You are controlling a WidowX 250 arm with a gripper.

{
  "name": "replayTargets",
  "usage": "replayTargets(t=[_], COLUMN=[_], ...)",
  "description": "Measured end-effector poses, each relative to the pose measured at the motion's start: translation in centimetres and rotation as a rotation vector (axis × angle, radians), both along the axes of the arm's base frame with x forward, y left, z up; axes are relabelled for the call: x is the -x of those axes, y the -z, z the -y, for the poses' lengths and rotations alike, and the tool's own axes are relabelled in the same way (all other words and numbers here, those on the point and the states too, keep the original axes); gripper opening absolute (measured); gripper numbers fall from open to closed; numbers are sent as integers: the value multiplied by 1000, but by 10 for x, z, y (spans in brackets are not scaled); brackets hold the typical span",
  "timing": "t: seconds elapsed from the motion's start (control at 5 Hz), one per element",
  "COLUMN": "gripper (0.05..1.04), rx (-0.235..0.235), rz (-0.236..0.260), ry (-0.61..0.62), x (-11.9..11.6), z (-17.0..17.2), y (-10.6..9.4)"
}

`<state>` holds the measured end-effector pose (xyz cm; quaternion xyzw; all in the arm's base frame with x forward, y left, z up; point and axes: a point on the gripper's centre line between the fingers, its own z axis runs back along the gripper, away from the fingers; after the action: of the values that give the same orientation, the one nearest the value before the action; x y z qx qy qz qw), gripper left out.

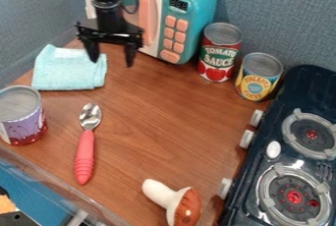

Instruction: Put mushroom on the blue towel

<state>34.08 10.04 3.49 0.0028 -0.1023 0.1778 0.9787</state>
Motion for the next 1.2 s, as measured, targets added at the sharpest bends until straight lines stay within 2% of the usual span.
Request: replayTargets(t=[0.2,0.4,0.8,1.2], gripper=[1000,1000,1000,1000], rx=[-9,-28,1,13], rz=[16,23,3,-1], ry=[206,312,551,780], x=[11,30,85,118], z=[51,74,122,167], y=[-5,-8,-1,12])
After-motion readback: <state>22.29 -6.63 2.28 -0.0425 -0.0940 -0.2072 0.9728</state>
